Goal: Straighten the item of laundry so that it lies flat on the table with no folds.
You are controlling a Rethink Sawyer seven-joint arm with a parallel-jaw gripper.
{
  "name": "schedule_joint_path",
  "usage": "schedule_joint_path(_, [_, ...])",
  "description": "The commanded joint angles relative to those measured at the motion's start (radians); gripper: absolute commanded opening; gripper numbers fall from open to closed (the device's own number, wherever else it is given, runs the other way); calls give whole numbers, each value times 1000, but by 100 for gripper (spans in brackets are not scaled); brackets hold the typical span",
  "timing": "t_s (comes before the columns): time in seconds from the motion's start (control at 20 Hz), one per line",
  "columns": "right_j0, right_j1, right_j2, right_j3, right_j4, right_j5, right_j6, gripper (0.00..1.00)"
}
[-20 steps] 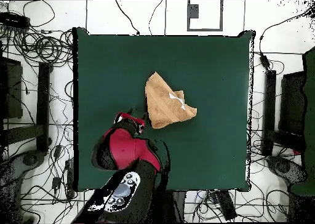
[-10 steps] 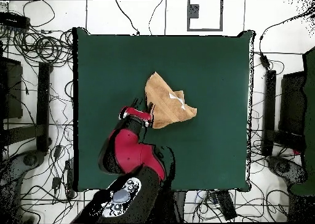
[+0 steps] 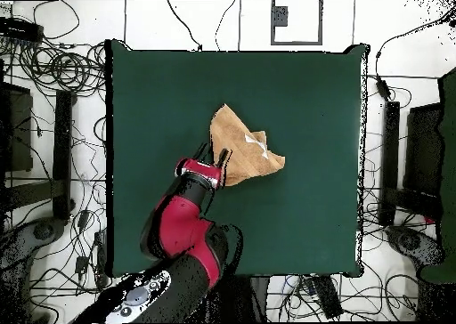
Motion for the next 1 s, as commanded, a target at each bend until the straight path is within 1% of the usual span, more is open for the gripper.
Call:
schedule_joint_path(0.05, [-65, 84, 49, -46, -60, -121, 33, 100])
schedule_joint_path(0.1, [-152, 40, 142, -65, -183, -103, 66, 100])
schedule_joint_path(0.15, [-196, 21, 189, -75, -243, -90, 83, 100])
schedule_joint_path(0.2, [-283, -18, 290, -88, -368, -68, 121, 100])
schedule_joint_path(0.25, [-331, -37, 349, -90, -425, -42, 143, 100])
schedule_joint_path(0.3, [-406, -65, 441, -89, -515, -2, 172, 100])
schedule_joint_path(0.35, [-438, -72, 479, -89, -552, 12, 182, 100])
schedule_joint_path(0.4, [-519, -93, 580, -79, -627, 61, 204, 100])
schedule_joint_path(0.45, [-563, -100, 634, -72, -664, 87, 212, 100])
schedule_joint_path(0.5, [-649, -110, 741, -59, -730, 145, 223, 100])
schedule_joint_path(0.55, [-706, -113, 812, -44, -757, 185, 221, 100])
schedule_joint_path(0.6, [-802, -110, 927, -22, -797, 258, 211, 100])
schedule_joint_path(0.65, [-835, -106, 966, -13, -803, 283, 194, 100])
schedule_joint_path(0.7, [-887, -96, 1024, -2, -807, 326, 166, 100])
schedule_joint_path(0.85, [-922, -82, 1058, 10, -787, 345, 119, 100])
schedule_joint_path(1.0, [-925, -68, 1058, 10, -767, 333, 96, 100])
